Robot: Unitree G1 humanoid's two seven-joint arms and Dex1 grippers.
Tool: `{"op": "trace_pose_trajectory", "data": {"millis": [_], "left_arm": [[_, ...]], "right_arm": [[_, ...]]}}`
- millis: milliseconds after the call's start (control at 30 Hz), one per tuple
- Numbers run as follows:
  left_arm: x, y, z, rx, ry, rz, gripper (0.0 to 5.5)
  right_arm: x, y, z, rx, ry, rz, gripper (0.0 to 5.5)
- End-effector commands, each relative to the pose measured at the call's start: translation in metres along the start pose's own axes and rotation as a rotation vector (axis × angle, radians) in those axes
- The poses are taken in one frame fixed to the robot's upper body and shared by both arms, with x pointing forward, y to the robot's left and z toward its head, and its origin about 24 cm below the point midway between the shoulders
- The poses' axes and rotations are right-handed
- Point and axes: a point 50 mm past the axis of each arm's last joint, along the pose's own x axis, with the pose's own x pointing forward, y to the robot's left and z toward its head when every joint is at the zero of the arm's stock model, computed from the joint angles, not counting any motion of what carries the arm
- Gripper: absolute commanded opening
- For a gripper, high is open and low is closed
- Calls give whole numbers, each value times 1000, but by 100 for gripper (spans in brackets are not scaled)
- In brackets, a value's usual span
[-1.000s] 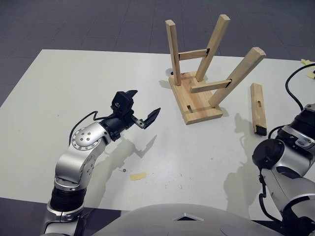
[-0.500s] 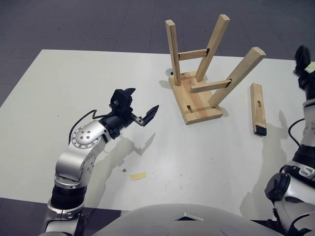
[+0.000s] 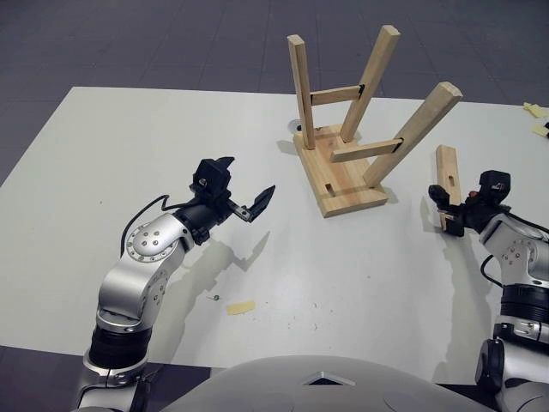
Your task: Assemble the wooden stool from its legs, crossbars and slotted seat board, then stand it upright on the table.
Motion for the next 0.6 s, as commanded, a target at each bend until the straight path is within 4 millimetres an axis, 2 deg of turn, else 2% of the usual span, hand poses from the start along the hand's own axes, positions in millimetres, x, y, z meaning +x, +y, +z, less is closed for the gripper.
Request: {"op": "trace_pose_trajectory", "data": {"millis": [33, 233, 533, 600], "left_arm": [[-4, -3, -3, 3, 13, 24, 540], [-4, -4, -3, 2, 8, 40, 540], [-3, -4, -6, 24, 22, 39, 540], [-3, -3, -7, 53, 39, 38, 540]], "right_arm": [[3, -2, 3, -28, 42, -39, 449], [5, 1, 8, -106, 66, -36, 359], [6, 3, 13, -124, 27, -27, 208], [6, 3, 15, -135, -7, -29, 204]]}}
